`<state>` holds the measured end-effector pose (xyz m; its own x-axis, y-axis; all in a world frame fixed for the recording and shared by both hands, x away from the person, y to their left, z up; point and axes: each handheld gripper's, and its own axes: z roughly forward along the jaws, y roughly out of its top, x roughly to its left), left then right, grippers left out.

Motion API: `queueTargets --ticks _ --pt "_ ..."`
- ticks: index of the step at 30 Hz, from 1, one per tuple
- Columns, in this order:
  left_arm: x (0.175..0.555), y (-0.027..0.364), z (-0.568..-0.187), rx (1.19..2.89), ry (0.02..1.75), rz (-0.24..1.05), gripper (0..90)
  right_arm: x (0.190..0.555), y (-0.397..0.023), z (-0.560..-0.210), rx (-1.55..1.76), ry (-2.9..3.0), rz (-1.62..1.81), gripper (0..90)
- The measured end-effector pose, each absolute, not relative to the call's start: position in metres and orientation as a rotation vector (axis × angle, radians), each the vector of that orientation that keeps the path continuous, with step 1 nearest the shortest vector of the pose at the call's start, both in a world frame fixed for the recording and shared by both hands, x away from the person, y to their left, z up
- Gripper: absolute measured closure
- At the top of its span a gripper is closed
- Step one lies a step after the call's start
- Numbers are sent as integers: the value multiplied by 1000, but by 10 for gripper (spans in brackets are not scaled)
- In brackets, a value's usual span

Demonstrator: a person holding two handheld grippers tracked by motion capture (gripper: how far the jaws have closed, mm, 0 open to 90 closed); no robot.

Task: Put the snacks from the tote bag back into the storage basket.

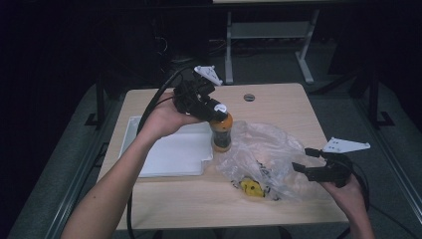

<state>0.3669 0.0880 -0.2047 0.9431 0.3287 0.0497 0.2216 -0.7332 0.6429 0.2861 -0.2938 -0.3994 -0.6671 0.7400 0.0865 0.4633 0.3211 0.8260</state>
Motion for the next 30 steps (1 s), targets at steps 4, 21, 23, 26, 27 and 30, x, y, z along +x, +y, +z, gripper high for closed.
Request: queueTargets --ticks 4,21,23,26,27,30 --pt "369 93 -205 2421 401 203 590 287 -293 -401 1077 2293 1264 244" --pt "373 119 -209 2409 467 208 591 284 -299 -402 1082 2279 1255 246" --pt "373 123 -210 2409 468 210 591 284 -299 -401 1084 2276 1256 246" --pt "374 128 -211 2402 480 206 591 284 -299 -402 1083 2273 1252 247" --pt "375 130 -212 2399 483 205 591 284 -299 -403 1086 2273 1252 247" --pt "375 135 -215 2397 500 209 591 283 -299 -403 1094 2277 1248 247"
